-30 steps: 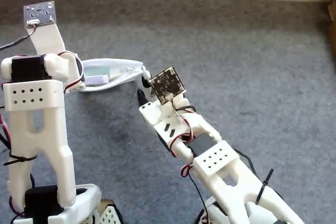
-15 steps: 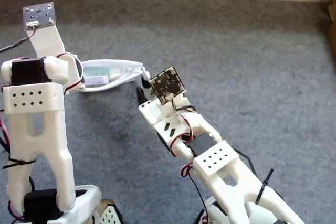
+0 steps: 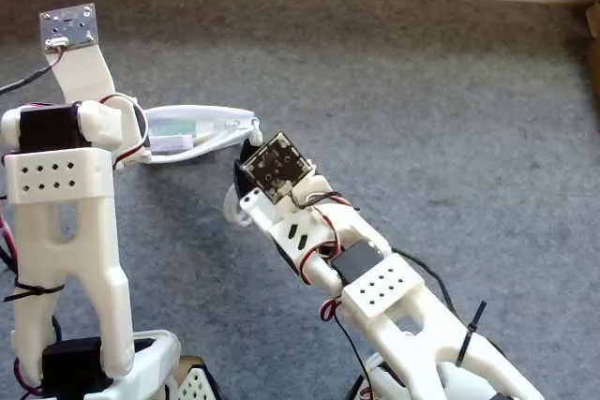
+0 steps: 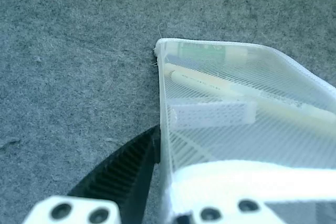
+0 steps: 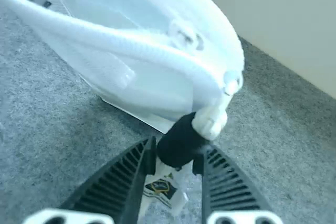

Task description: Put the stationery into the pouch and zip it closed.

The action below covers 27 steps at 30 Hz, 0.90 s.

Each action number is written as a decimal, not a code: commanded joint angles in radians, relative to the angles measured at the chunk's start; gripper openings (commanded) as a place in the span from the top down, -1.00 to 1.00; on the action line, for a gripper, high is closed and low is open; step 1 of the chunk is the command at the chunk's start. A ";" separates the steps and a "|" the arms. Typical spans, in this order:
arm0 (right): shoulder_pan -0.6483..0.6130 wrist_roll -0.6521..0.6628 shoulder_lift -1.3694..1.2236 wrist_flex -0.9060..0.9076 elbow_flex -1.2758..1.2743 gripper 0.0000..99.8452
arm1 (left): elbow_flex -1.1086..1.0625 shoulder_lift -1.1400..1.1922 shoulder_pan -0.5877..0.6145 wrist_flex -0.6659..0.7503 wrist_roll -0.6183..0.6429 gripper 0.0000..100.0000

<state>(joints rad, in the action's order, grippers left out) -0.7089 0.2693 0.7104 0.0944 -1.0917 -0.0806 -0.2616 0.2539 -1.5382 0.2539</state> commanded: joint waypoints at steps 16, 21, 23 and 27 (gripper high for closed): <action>-0.036 -0.069 0.206 -0.033 -0.036 0.74 | -0.022 -0.005 -0.013 0.009 -0.006 0.99; -0.035 -0.097 0.206 -0.033 -0.031 0.68 | -0.022 -0.005 -0.013 0.011 -0.006 0.99; -0.035 -0.098 0.206 -0.033 -0.031 0.68 | -0.022 -0.005 -0.013 0.011 -0.006 0.99; -0.035 -0.094 0.177 -0.033 -0.031 0.68 | -0.022 -0.005 -0.013 0.011 -0.006 0.99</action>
<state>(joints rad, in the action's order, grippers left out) -0.7380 0.1849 0.8746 0.0944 -1.1362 -0.0836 -0.2616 0.2539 -1.5382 0.2539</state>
